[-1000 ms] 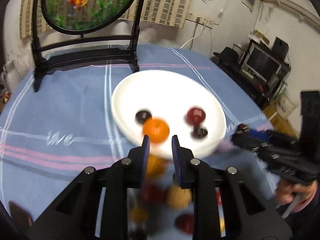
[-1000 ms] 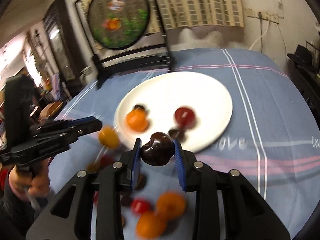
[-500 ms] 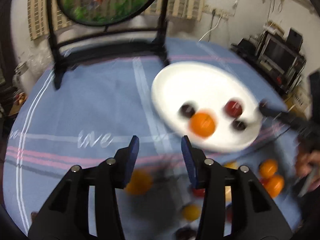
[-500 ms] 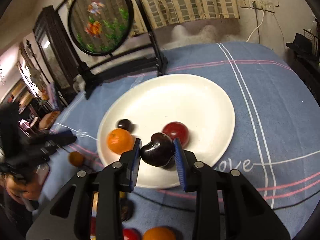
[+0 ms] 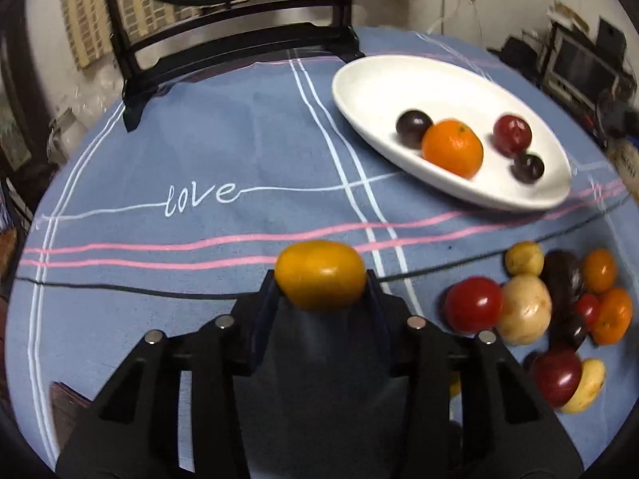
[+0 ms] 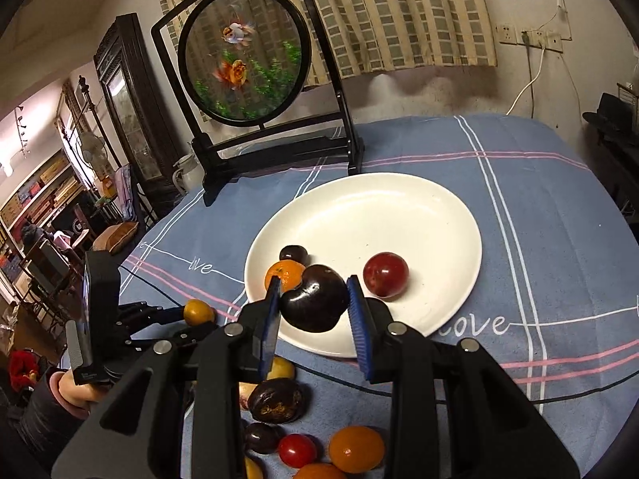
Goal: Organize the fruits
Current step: 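Place the dark plum and tangerine on the white plate, opening both grippers, then grasp a large tangerine with the right gripper while the left gripper grasps a pale yellow fruit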
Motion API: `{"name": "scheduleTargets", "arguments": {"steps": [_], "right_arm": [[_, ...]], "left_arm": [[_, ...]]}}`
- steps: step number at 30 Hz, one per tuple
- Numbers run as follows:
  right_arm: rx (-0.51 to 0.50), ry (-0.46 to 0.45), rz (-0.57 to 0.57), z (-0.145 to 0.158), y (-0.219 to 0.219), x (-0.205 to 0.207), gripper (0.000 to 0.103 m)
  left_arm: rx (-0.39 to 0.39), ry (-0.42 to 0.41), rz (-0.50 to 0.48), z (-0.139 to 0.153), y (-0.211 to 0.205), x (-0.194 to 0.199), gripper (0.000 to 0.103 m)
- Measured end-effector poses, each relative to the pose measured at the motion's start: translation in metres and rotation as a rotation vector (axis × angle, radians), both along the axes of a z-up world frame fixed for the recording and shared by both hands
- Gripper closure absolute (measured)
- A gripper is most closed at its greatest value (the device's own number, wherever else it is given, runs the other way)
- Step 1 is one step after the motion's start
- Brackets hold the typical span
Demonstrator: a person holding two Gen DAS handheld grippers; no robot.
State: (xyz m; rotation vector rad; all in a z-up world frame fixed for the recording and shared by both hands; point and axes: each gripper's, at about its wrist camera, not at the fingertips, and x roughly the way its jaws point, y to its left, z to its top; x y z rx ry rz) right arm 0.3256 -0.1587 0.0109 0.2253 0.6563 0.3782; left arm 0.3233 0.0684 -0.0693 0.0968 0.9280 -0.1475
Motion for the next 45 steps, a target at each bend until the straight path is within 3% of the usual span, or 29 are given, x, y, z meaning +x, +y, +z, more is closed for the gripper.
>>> {"name": "scheduleTargets", "arguments": {"steps": [3, 5, 7, 11, 12, 13, 14, 16, 20, 24, 27, 32, 37, 41, 45], "right_arm": [[-0.011, 0.003, -0.025, -0.006, -0.006, 0.006, 0.07], [-0.022, 0.031, -0.051, -0.016, -0.011, 0.015, 0.07], [-0.027, 0.068, -0.071, -0.028, -0.015, 0.025, 0.071], [-0.036, 0.09, -0.066, -0.04, -0.014, 0.038, 0.07], [-0.037, 0.084, -0.07, -0.04, -0.014, 0.039, 0.059], [-0.039, 0.081, -0.08, -0.038, -0.015, 0.037, 0.048], [-0.036, 0.081, -0.084, -0.035, -0.018, 0.034, 0.043], [-0.021, 0.077, -0.08, -0.029, -0.023, 0.027, 0.041], [-0.025, 0.094, -0.046, -0.024, -0.024, 0.003, 0.041], [-0.066, 0.144, -0.02, -0.039, -0.017, -0.042, 0.041], [-0.056, 0.153, -0.012, -0.049, -0.011, -0.08, 0.041], [-0.049, 0.182, -0.03, -0.064, 0.0, -0.107, 0.041], [-0.057, 0.216, -0.037, -0.071, 0.007, -0.096, 0.05], [0.002, 0.244, -0.036, -0.076, 0.004, -0.089, 0.052], [0.073, 0.261, -0.03, -0.081, -0.005, -0.09, 0.065]], "left_arm": [[-0.009, -0.073, 0.005, 0.02, -0.005, 0.001, 0.06], [-0.069, -0.122, -0.017, 0.045, -0.016, 0.013, 0.06], [-0.102, -0.127, -0.061, 0.057, -0.036, 0.032, 0.06], [-0.067, -0.116, -0.127, 0.055, -0.083, 0.063, 0.057], [-0.048, -0.117, -0.125, 0.056, -0.092, 0.067, 0.051], [-0.014, -0.131, -0.104, 0.058, -0.097, 0.067, 0.029], [0.008, -0.158, -0.083, 0.063, -0.099, 0.063, 0.014], [0.014, -0.221, -0.066, 0.075, -0.094, 0.048, 0.009], [0.035, -0.259, -0.054, 0.086, -0.073, 0.006, 0.003], [-0.022, -0.212, -0.026, 0.075, -0.048, -0.043, 0.002], [-0.132, -0.14, -0.021, 0.055, -0.036, -0.087, 0.002], [-0.258, -0.118, -0.069, 0.031, -0.039, -0.139, 0.002], [-0.218, -0.098, -0.123, 0.018, -0.054, -0.156, 0.002], [-0.225, -0.074, -0.125, 0.015, -0.052, -0.15, 0.002], [-0.226, -0.064, -0.129, 0.014, -0.053, -0.149, 0.002]]}}
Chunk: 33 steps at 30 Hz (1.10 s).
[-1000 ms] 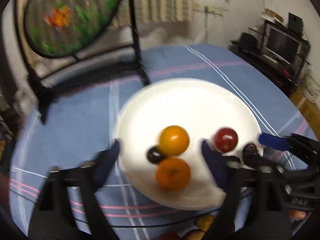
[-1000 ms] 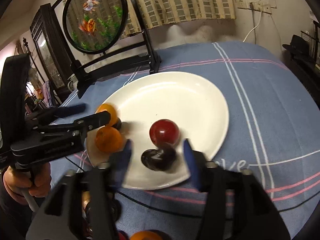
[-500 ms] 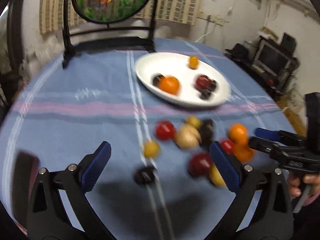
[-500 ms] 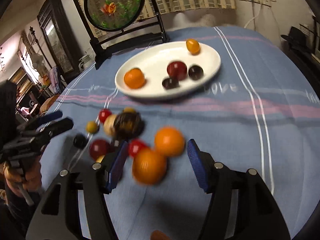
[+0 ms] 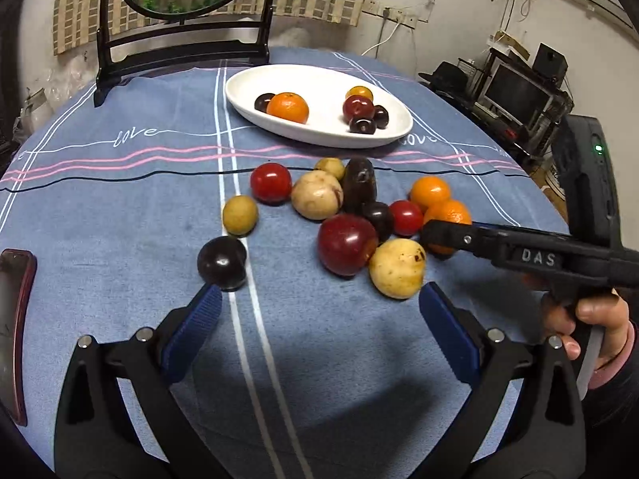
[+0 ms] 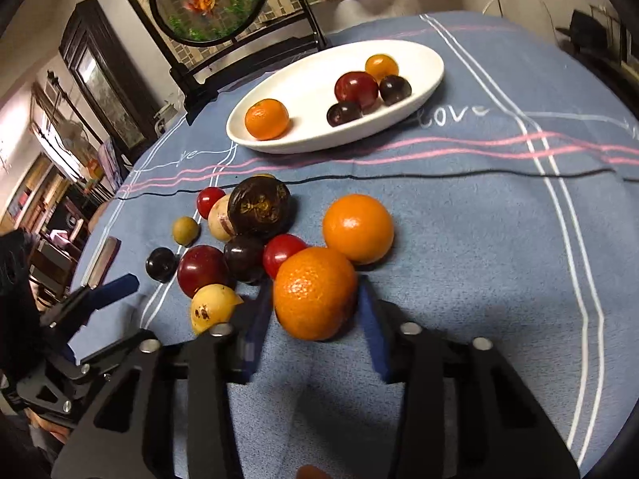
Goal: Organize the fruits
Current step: 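Grasp a large tangerine with the right gripper while the left gripper grasps a pale yellow fruit, then set the tangerine and pale yellow fruit on the white plate, opening both grippers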
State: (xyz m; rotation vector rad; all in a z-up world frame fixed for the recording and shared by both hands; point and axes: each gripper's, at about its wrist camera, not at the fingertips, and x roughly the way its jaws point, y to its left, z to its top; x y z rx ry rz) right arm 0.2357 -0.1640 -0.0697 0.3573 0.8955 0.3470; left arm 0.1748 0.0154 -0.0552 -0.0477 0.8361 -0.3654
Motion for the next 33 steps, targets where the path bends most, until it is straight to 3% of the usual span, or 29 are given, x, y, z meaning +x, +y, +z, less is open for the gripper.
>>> {"name": "scheduleTargets", "arguments": {"steps": [1, 3, 5, 7, 11, 22, 25, 33], "right_arm": [[0.032, 0.001, -0.004, -0.001, -0.004, 0.0, 0.066], [0.053, -0.02, -0.033, 0.002, -0.011, -0.004, 0.066], [0.037, -0.051, -0.052, 0.006, -0.014, -0.007, 0.066], [0.013, -0.065, -0.064, 0.009, -0.013, -0.009, 0.066], [0.024, -0.062, -0.055, 0.008, -0.013, -0.008, 0.066], [0.044, -0.057, -0.055, 0.008, -0.017, -0.008, 0.066], [0.046, -0.056, -0.055, 0.008, -0.017, -0.009, 0.066], [0.038, -0.058, -0.05, 0.008, -0.016, -0.01, 0.066]], "left_arm": [[-0.007, -0.003, -0.011, 0.001, 0.0, 0.0, 0.003], [-0.035, -0.011, -0.045, 0.003, -0.003, -0.002, 0.017], [-0.052, 0.005, -0.088, 0.002, -0.012, -0.002, 0.046], [-0.054, 0.04, -0.13, -0.002, -0.026, 0.001, 0.058], [-0.012, 0.063, -0.165, -0.007, -0.048, 0.004, 0.06], [0.046, 0.103, -0.134, -0.016, -0.073, 0.036, 0.059], [0.039, 0.105, -0.12, -0.017, -0.07, 0.038, 0.065], [-0.013, 0.107, -0.112, -0.014, -0.059, 0.029, 0.066]]}}
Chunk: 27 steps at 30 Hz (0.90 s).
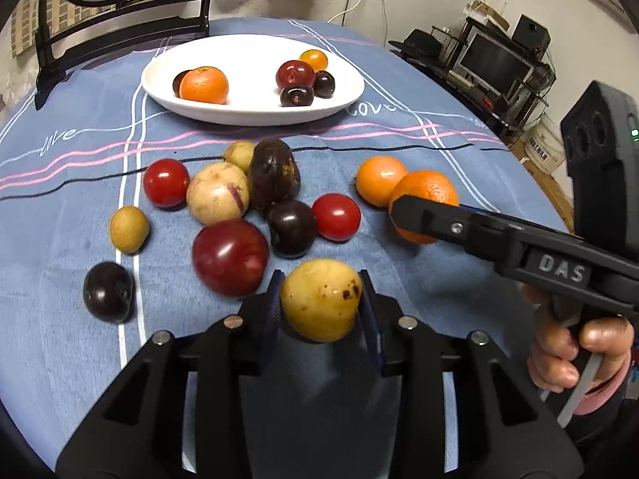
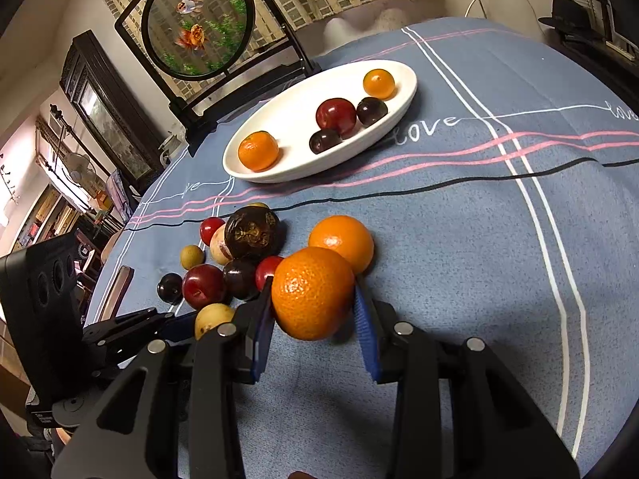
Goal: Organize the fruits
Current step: 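Set the tangerine and pale yellow fruit on the white plate, opening both grippers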
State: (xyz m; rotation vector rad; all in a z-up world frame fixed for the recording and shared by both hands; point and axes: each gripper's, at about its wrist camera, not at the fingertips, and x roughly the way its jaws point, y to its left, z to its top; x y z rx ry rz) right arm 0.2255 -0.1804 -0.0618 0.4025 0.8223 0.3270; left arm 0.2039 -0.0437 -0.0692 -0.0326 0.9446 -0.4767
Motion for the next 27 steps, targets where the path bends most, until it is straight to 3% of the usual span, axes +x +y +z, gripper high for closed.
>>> {"name": "scheduleTargets", "arguments": {"steps": [6, 11, 17, 20, 21, 22, 25, 27], "right_arm": [[0.099, -0.038, 0.053, 0.011, -0.001, 0.005, 0.066], [0.056, -0.125, -0.01, 0.039, -0.004, 0.045, 0.066], [-0.046, -0.15, -0.064, 0.037, -0.008, 0.113, 0.066], [-0.048, -0.143, -0.072, 0.031, -0.009, 0.13, 0.056], [-0.058, -0.139, -0.07, 0.032, -0.009, 0.131, 0.047], [-0.061, -0.138, -0.069, 0.034, -0.01, 0.13, 0.042], [-0.065, -0.158, -0.059, 0.045, -0.016, 0.116, 0.04], [-0.128, -0.168, -0.035, 0.053, -0.013, 0.103, 0.04]], "left_arm": [[-0.102, -0.041, 0.014, 0.025, 0.023, 0.003, 0.066], [-0.125, -0.129, 0.089, 0.058, 0.031, 0.058, 0.066], [-0.054, -0.127, 0.15, 0.055, 0.014, 0.141, 0.066], [-0.026, -0.108, 0.165, 0.049, 0.008, 0.166, 0.064], [-0.02, -0.094, 0.175, 0.049, 0.008, 0.169, 0.06], [-0.016, -0.092, 0.19, 0.051, 0.01, 0.167, 0.043], [-0.009, -0.16, 0.205, 0.072, 0.023, 0.147, 0.018], [0.013, -0.204, 0.233, 0.086, 0.033, 0.135, 0.009]]}}
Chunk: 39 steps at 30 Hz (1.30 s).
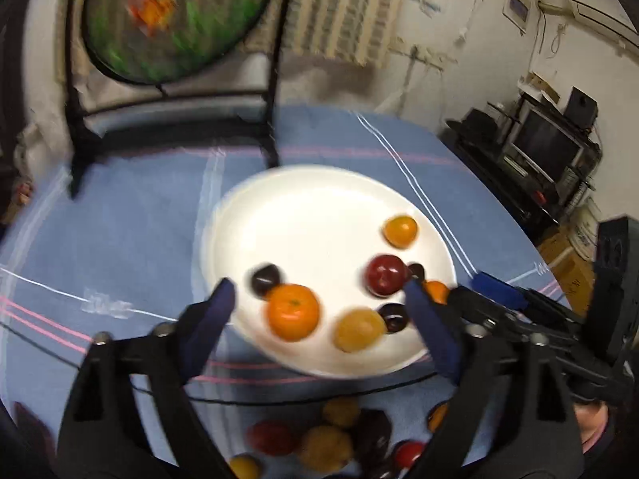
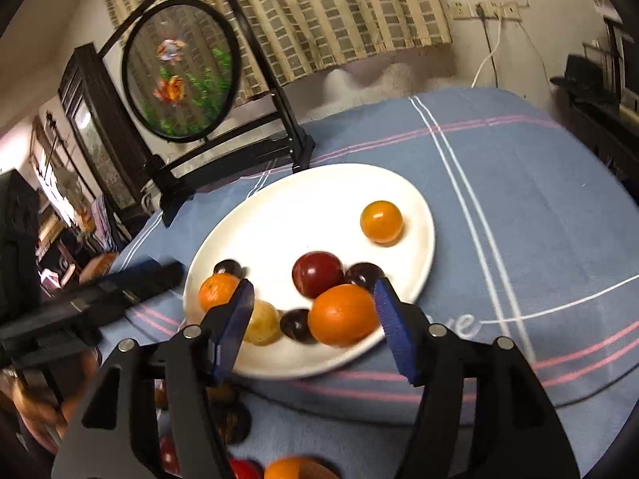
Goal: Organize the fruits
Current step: 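Set the tangerine and pale yellow fruit on the white plate, opening both grippers, then grasp a tangerine with the right gripper while the left gripper grasps a dark plum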
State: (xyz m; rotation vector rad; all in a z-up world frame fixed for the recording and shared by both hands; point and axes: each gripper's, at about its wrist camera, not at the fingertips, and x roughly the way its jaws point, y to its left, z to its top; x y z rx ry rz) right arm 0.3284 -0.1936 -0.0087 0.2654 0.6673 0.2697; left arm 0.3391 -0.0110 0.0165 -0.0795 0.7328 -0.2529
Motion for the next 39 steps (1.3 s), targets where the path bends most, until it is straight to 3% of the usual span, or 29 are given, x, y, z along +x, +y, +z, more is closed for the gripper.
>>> {"name": "scheduleTargets", "arguments": {"steps": [4, 9, 12, 15, 17, 24, 27, 32, 39], "right_arm": [[-0.131, -0.005, 0.006, -0.002, 0.01, -0.025, 0.04], [-0.132, 0.067, 0.028, -0.021, 0.018, -0.044, 0.04], [-0.148, 0.085, 0.042, -0.027, 0.023, -0.052, 0.04], [-0.147, 0.125, 0.037, -0.035, 0.024, -0.058, 0.041], [-0.143, 0.141, 0.041, -0.039, 0.024, -0.059, 0.048], [-0.141, 0.168, 0.087, -0.048, 0.031, -0.057, 0.054], [-0.118, 0.197, 0.128, -0.053, 0.033, -0.054, 0.064], [-0.078, 0.195, 0.114, -0.054, 0.025, -0.053, 0.065], [-0.063, 0.182, 0.042, -0.052, 0.013, -0.049, 0.065]], "left_arm": [[0.041, -0.066, 0.113, 0.0, 0.039, -0.035, 0.002], [0.059, 0.002, 0.249, -0.03, 0.079, -0.06, 0.002], [0.014, 0.02, 0.242, -0.034, 0.09, -0.068, 0.002], [0.044, 0.007, 0.257, -0.034, 0.092, -0.074, 0.002], [0.053, 0.008, 0.261, -0.034, 0.091, -0.074, 0.002], [0.044, 0.001, 0.245, -0.032, 0.089, -0.078, 0.002], [0.039, -0.004, 0.241, -0.032, 0.09, -0.079, 0.002], [0.026, 0.012, 0.246, -0.034, 0.093, -0.077, 0.002], [-0.048, 0.039, 0.09, -0.035, 0.097, -0.092, 0.003]]}}
